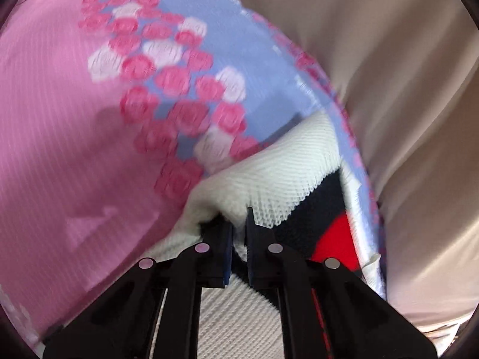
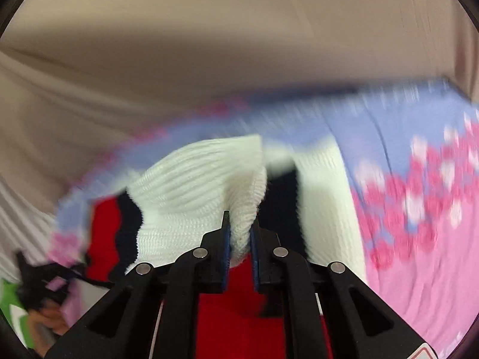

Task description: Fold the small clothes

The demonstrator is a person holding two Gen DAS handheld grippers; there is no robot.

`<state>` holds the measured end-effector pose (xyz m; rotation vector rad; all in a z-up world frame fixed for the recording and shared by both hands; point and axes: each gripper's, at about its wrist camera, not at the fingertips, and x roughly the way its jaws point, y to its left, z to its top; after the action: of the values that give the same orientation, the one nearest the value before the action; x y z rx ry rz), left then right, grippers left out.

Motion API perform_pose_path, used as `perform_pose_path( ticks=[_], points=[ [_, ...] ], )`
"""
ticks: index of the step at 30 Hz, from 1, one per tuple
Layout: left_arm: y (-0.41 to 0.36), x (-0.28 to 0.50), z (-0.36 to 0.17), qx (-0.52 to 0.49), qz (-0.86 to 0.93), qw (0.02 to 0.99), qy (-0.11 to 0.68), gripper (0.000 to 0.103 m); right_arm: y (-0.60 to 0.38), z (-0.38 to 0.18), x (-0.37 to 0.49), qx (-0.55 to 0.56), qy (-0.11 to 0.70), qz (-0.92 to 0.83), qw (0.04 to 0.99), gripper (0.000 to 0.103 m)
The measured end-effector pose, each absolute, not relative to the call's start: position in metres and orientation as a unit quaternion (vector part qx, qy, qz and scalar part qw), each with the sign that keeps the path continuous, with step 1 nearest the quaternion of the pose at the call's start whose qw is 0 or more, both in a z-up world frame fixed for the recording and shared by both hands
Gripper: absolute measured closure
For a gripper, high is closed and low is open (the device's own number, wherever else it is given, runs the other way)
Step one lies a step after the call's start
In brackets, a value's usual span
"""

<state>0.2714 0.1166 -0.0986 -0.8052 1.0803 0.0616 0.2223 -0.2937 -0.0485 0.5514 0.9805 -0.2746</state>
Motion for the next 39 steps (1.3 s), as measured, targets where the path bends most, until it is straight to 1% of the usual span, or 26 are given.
perform_pose_path(
  ticks=[1,2,5,8,9,11,12,13,15,16,18,21,22,24,26,27,29,31,32,33,34,35,39],
  points=[
    [0.115,0.271,-0.1,-0.371,0.029,0.783,0.499,0.096,-0.298,-0.061,0.22,0.276,0.473,-0.133,0.826,0.094],
    [0.114,0.27,-0.099,-0.363,0.027,0.787,0.499,0.096,-0.303,-0.062,0.212,0.305,0.457,-0.129,0.826,0.094],
    [0.109,0.271,-0.102,-0.349,0.024,0.79,0.504,0.096,-0.308,-0.05,0.204,0.318,0.418,-0.12,0.842,0.094],
    [0.102,0.273,-0.1,-0.333,0.028,0.797,0.503,0.095,-0.314,-0.089,0.209,0.312,0.478,-0.122,0.812,0.093],
    [0.101,0.273,-0.099,-0.328,0.026,0.799,0.503,0.095,-0.314,-0.088,0.206,0.317,0.47,-0.116,0.816,0.092],
    [0.103,0.269,-0.098,-0.327,0.02,0.8,0.502,0.094,-0.314,-0.071,0.2,0.322,0.461,-0.116,0.818,0.087],
    [0.104,0.27,-0.099,-0.33,0.017,0.8,0.501,0.094,-0.312,-0.058,0.195,0.316,0.453,-0.126,0.824,0.087],
    [0.106,0.269,-0.101,-0.335,0.011,0.799,0.499,0.093,-0.308,-0.041,0.189,0.291,0.447,-0.15,0.833,0.082],
    [0.11,0.265,-0.103,-0.345,0.004,0.797,0.495,0.093,-0.293,-0.011,0.183,0.251,0.42,-0.166,0.856,0.08],
    [0.111,0.264,-0.104,-0.349,0.0,0.796,0.494,0.093,-0.28,0.002,0.191,0.247,0.412,-0.14,0.866,0.08],
    [0.114,0.263,-0.105,-0.356,-0.006,0.793,0.494,0.093,-0.248,0.008,0.23,0.229,0.436,-0.062,0.868,0.076],
    [0.117,0.262,-0.105,-0.356,-0.015,0.792,0.495,0.093,-0.184,-0.001,0.296,0.197,0.456,0.07,0.865,0.071],
    [0.117,0.262,-0.105,-0.35,-0.019,0.794,0.497,0.093,-0.164,-0.009,0.32,0.185,0.468,0.099,0.859,0.067],
    [0.118,0.263,-0.102,-0.329,-0.03,0.8,0.5,0.093,-0.131,-0.025,0.359,0.16,0.492,0.126,0.847,0.062],
    [0.119,0.263,-0.101,-0.305,-0.046,0.807,0.503,0.093,-0.102,-0.04,0.395,0.138,0.511,0.138,0.837,0.052],
    [0.12,0.263,-0.101,-0.302,-0.052,0.808,0.504,0.093,-0.09,-0.047,0.413,0.123,0.519,0.14,0.834,0.05],
    [0.123,0.263,-0.103,-0.3,-0.066,0.807,0.505,0.093,-0.074,-0.053,0.422,0.097,0.525,0.148,0.832,0.041],
    [0.125,0.262,-0.104,-0.301,-0.073,0.806,0.504,0.093,-0.064,-0.059,0.428,0.075,0.532,0.163,0.827,0.041],
    [0.126,0.262,-0.104,-0.302,-0.075,0.806,0.503,0.093,-0.06,-0.065,0.432,0.064,0.538,0.167,0.824,0.047],
    [0.126,0.261,-0.104,-0.303,-0.076,0.806,0.503,0.093,-0.054,-0.069,0.436,0.056,0.541,0.171,0.821,0.059],
    [0.127,0.26,-0.104,-0.303,-0.076,0.807,0.502,0.093,-0.049,-0.067,0.436,0.05,0.542,0.179,0.82,0.1],
    [0.127,0.259,-0.103,-0.301,-0.073,0.809,0.5,0.093,-0.042,-0.069,0.439,0.042,0.545,0.182,0.817,0.098],
    [0.13,0.255,-0.098,-0.275,-0.051,0.826,0.489,0.095,-0.021,-0.051,0.46,0.025,0.515,0.177,0.839,0.099]
  ],
)
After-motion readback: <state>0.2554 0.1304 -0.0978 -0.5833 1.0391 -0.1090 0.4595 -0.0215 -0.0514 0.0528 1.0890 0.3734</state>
